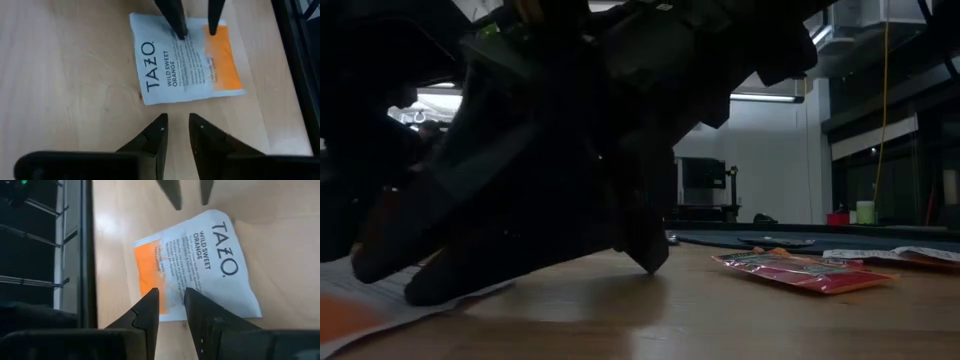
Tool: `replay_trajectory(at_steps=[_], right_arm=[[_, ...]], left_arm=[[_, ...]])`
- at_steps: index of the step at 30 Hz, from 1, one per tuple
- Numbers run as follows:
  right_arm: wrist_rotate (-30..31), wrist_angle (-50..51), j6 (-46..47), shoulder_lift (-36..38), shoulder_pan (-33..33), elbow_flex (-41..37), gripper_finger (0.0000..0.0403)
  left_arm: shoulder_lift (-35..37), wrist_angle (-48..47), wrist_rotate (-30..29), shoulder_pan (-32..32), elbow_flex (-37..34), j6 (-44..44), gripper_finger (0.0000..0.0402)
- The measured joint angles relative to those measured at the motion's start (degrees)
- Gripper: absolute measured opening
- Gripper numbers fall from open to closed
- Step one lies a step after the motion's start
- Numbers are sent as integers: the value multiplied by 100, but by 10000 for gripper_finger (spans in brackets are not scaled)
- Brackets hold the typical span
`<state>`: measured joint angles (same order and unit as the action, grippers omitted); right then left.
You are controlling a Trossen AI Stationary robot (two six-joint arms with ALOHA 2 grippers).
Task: Pick & Place Tea
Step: Put the white tea bag into the left section of the wooden organizer
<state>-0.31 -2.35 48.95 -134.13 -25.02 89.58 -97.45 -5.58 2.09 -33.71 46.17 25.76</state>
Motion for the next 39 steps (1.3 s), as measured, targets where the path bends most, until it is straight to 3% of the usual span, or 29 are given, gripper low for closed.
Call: replay_trajectory(at_steps=[6, 14, 22, 27, 34, 39], right_arm=[[346, 379, -72, 18, 2, 7, 99], [300, 443, -874, 14, 17, 0, 99], [163, 833, -1429, 28, 81, 2, 87], [-268, 943, -1794, 35, 230, 2, 58], [-1361, 1364, -2771, 48, 476, 6, 27], [-1504, 1986, -3483, 122, 559, 26, 13]], left_arm=[[0, 139, 92, 0, 0, 55, 70], [0, 292, 324, 0, 0, 259, 67], [75, 174, 1331, -26, 0, 846, 67], [301, 32, 1299, -175, 0, 1019, 67], [489, -96, 1200, -309, 0, 1257, 63], [496, -88, 969, -353, 0, 1464, 63]])
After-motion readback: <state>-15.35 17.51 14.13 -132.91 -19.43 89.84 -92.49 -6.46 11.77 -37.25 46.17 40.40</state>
